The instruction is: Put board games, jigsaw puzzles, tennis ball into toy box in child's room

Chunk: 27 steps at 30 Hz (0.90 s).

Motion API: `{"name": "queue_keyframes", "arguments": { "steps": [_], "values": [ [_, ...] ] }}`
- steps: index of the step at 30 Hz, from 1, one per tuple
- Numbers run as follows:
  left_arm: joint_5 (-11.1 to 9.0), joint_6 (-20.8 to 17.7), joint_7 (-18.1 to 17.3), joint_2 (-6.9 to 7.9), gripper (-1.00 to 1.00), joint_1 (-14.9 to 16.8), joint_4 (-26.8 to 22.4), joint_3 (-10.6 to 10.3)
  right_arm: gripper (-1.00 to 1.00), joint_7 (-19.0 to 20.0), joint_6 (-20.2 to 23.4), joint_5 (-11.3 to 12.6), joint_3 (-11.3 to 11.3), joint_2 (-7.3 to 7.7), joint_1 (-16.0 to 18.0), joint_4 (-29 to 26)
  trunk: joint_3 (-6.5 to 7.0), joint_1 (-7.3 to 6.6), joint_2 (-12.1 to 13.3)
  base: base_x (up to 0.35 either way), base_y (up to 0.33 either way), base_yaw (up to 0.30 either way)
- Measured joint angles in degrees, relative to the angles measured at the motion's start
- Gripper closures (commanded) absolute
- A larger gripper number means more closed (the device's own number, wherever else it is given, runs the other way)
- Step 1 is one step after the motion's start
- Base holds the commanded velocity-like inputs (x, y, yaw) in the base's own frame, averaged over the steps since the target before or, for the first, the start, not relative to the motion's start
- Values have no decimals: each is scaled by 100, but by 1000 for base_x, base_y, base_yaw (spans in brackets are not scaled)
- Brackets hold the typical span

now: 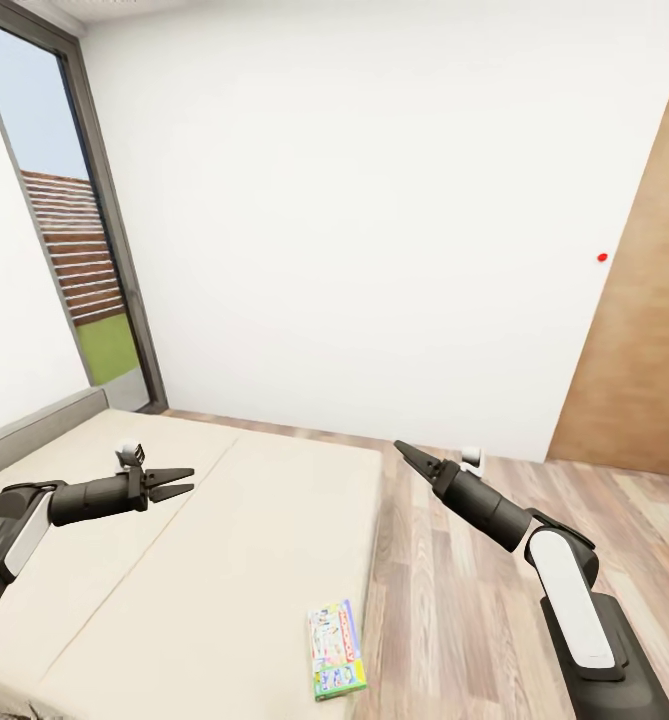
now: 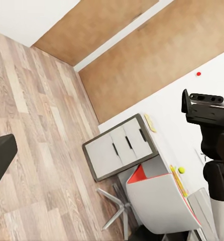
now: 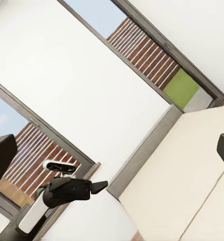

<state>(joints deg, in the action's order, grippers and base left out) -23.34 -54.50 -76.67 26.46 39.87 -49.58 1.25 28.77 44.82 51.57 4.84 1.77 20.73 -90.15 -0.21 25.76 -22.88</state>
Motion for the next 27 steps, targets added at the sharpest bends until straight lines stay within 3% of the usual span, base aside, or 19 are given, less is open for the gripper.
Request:
{"name": "queue_keyframes", "arguments": {
  "steps": [6,21,27],
  "values": [
    [2,0,0,0,-100,0,-1,0,-100,14,-1,0,0,-1,0,3,0,0,0,-1,-172,173],
    [1,-1,1,-1,-100,1,1,-6,-100,27,0,0,1,-1,-1,-1,0,0,0,0,-95,25],
    [2,-1,0,0,-100,0,-1,-2,-100,29,-1,-1,0,3,0,1,0,0,0,0,-127,155]
  ]
}}
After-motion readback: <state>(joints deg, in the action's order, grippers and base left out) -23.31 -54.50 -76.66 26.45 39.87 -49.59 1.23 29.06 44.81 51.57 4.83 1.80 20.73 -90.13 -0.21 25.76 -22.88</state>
